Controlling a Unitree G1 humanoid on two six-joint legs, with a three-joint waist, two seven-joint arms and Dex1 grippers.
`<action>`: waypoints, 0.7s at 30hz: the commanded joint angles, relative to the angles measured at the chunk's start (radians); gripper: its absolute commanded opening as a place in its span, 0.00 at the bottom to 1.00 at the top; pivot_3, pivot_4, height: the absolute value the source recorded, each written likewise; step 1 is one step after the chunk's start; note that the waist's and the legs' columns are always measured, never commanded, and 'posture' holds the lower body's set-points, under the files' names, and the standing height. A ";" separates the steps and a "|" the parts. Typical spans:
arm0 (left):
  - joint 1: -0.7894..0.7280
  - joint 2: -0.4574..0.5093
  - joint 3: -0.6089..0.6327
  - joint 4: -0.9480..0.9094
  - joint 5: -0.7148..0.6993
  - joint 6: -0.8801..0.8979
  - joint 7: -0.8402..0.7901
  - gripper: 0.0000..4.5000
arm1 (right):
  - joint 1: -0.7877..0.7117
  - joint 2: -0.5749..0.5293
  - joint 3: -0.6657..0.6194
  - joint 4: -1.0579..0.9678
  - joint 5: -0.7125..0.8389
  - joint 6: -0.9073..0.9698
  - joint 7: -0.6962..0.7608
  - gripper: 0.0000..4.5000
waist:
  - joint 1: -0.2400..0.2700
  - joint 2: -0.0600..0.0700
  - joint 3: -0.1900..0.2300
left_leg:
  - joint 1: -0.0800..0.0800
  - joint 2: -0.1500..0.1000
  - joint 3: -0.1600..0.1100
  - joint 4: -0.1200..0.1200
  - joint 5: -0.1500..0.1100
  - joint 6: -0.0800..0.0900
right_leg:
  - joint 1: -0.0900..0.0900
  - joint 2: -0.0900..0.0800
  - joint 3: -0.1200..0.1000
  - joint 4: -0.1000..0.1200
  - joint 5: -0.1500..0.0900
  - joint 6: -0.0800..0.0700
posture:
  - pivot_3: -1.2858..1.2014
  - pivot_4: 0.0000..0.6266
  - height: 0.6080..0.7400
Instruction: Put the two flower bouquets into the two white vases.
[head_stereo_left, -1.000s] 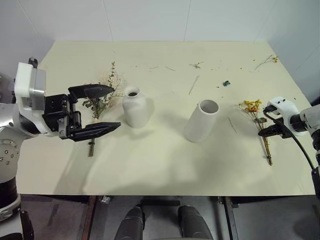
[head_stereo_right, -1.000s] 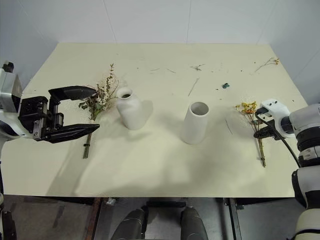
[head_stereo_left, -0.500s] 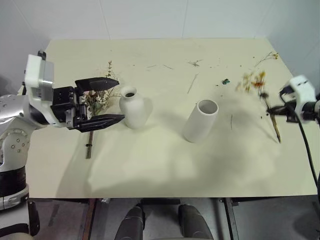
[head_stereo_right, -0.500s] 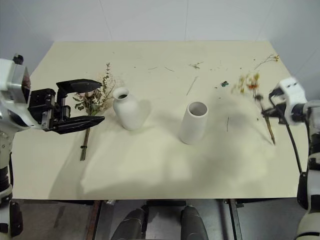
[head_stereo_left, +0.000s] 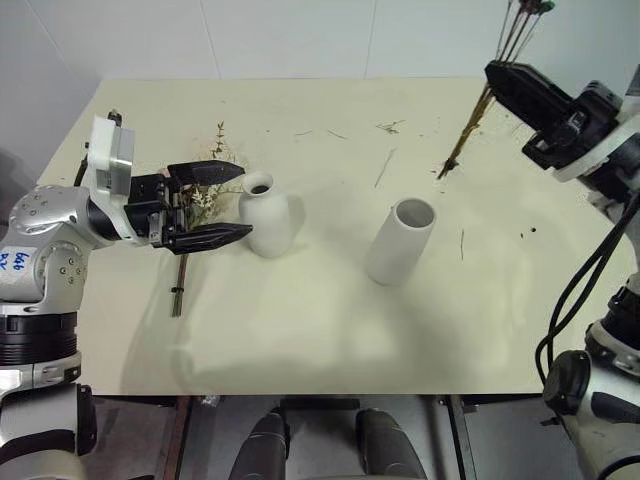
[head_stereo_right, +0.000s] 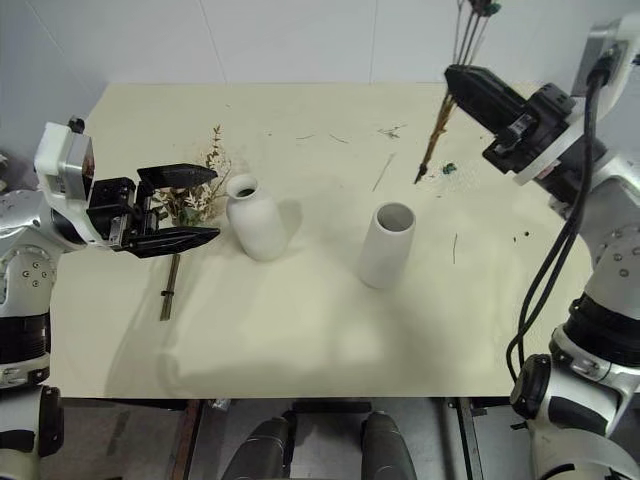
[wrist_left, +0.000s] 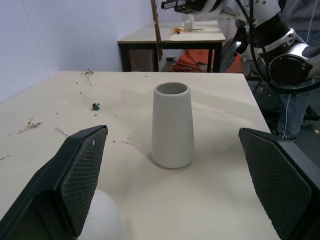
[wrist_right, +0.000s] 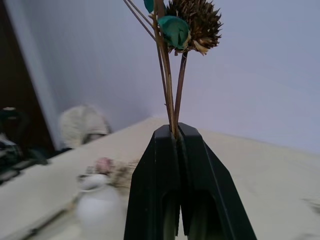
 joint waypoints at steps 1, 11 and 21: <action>-0.008 -0.004 0.017 -0.003 0.005 -0.017 -0.001 1.00 | 0.046 0.020 0.000 -0.086 0.088 0.014 -0.056 0.00 | 0.003 0.000 0.000 | 0.000 0.000 0.000 0.000 0.000 0.000 | 0.000 0.000 0.000 0.000 0.000 0.000 | 0.52 0.24 1.00; 0.008 -0.015 0.033 -0.020 0.002 -0.018 0.031 1.00 | 0.172 0.079 0.127 -0.062 -0.054 -0.203 -0.043 0.00 | 0.004 0.000 0.000 | 0.001 0.000 0.000 0.000 0.000 0.000 | -0.001 0.000 0.000 0.001 0.000 0.000 | 0.52 0.24 1.00; 0.006 -0.004 0.053 -0.034 -0.003 -0.014 0.058 1.00 | 0.313 0.053 0.225 -0.103 -0.142 -0.336 0.073 0.15 | 0.009 0.000 0.000 | 0.001 0.000 0.000 0.000 0.000 0.000 | -0.001 0.001 0.000 0.001 0.000 0.000 | 0.52 0.24 1.00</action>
